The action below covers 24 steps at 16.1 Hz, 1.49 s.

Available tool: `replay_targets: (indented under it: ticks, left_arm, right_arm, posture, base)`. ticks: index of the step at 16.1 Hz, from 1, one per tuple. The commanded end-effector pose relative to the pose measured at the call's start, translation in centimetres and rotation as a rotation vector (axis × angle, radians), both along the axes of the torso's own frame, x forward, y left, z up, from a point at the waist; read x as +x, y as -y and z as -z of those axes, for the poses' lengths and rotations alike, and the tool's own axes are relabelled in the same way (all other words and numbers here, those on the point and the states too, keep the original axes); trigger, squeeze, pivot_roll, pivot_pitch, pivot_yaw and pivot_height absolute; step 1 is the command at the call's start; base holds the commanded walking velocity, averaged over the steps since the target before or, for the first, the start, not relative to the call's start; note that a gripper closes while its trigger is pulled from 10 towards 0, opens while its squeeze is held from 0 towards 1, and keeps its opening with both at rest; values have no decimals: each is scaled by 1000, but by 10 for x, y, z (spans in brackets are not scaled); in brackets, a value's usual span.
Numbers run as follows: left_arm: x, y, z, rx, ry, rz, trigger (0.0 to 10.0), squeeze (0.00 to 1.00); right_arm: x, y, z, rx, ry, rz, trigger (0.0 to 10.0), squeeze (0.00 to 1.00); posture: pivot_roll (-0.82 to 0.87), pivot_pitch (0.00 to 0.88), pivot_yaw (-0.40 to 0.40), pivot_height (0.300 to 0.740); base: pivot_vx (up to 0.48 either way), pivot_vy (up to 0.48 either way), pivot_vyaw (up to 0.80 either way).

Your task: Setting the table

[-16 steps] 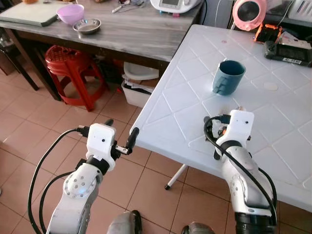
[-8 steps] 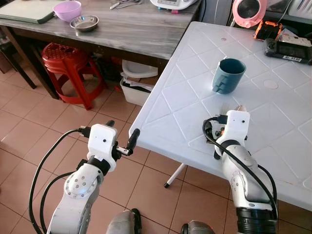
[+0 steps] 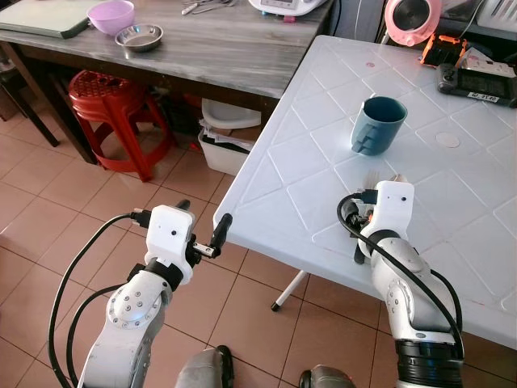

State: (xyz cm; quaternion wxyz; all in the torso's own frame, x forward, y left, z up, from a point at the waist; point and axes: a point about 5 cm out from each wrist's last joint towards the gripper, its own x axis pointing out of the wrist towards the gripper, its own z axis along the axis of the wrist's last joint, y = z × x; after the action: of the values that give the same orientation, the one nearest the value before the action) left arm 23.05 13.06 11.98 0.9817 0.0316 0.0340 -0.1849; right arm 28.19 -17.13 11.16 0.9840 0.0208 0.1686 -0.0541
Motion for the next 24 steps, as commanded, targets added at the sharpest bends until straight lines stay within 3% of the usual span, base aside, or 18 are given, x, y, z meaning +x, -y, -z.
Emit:
replay_targets:
  ticks: [1,14,15,16,23,24]
  left_arm:
    - [0,0,-1,1,1,5,10000,0]
    - [1,1,-1,-2,2,2,10000,0]
    - [1,1,-1,-2,1,0,10000,0]
    - [2,1,-1,-2,2,-2,10000,0]
    - [5,1,0,-1,5,-6,10000,0]
    - [5,1,1,0,4,-6,10000,0]
  right_arm:
    - [-1,1,9,12,-54,2,0,0]
    - [-3,1,11,4,-57,0,0,0]
    - [-3,1,10,3,-48,0,9333,0]
    - [-2,0,9,1,-40,-4,10000,0]
    - [-2,0,7,-22,-16,0,10000,0]
    - [-3,1,8,-17,-11,6,6471,0]
  posture:
    - [56,125,42,740]
    - [52,123,43,740]
    - [52,120,43,740]
    - [51,115,43,740]
    - [45,98,44,740]
    - [45,91,42,740]
  base:
    - [0,0,0]
    - [0,0,0]
    - [0,0,0]
    - [0,0,0]
    - [0,0,0]
    - [0,0,0]
